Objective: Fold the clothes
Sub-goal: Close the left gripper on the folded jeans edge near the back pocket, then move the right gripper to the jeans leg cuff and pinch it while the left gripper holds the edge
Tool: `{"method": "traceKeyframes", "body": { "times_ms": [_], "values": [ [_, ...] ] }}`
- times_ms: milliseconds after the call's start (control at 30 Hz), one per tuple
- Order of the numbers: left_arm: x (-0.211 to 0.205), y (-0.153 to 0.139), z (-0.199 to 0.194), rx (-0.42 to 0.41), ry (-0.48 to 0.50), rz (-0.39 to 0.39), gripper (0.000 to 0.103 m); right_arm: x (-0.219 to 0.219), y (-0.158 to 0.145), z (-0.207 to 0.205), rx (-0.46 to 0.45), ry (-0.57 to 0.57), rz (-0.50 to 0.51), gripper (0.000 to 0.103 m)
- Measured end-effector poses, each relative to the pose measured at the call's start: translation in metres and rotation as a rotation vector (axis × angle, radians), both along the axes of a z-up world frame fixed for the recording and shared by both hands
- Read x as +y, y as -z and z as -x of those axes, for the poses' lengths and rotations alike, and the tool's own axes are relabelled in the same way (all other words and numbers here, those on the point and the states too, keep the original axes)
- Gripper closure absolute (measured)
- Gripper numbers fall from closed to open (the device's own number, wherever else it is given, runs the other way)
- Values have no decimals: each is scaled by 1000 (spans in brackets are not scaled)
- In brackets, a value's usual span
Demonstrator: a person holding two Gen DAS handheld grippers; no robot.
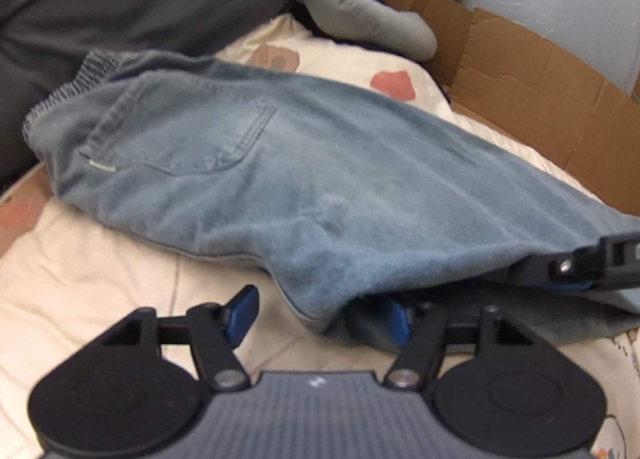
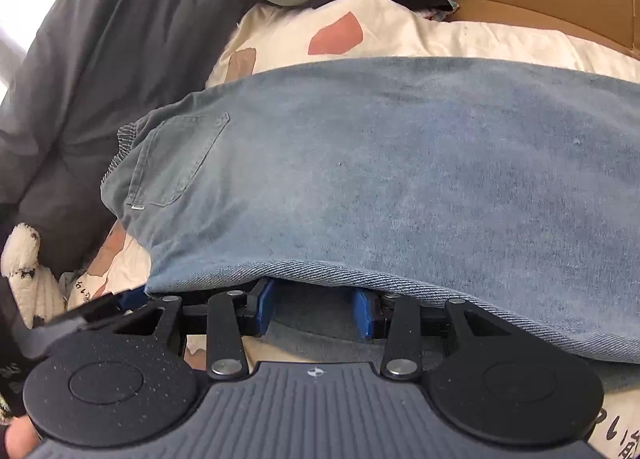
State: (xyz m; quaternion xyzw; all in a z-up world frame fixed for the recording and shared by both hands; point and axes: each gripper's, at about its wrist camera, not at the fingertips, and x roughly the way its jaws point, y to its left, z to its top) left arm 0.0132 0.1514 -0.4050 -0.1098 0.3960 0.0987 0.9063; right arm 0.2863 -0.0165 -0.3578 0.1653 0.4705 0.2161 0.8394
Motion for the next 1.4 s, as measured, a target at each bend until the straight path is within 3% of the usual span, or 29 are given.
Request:
{"method": "traceKeyframes", "body": {
  "times_ms": [67, 133, 200, 333, 567, 767, 867, 1033, 1400],
  "values": [
    [5, 5, -1, -6, 5, 41, 46, 0, 0, -1, 0, 1, -1, 56],
    [6, 4, -1, -7, 22, 49, 73, 0, 0, 0, -1, -1, -1, 56],
    [7, 1, -1, -2, 41, 45, 81, 0, 0, 1, -1, -2, 2, 56],
    [12, -6, 5, 46, 55, 44, 87, -2, 3, 1, 6, -1, 7, 56],
    [25, -19, 13, 77, 4, 131, 89, -11, 12, 8, 42, 8, 24, 56],
    [28, -18, 17, 75, 35, 123, 89, -28, 17, 22, 98, 35, -11, 56],
    [30, -13, 14, 61, 68, 126, 85, -40, 16, 34, 126, 56, -37, 56],
    [30, -7, 12, 63, 83, 88, 69, -67, 6, 55, 143, 117, -85, 56],
    [33, -4, 8, 59, 101, 97, 69, -134, -2, 80, 127, 294, -132, 56]
  ]
}}
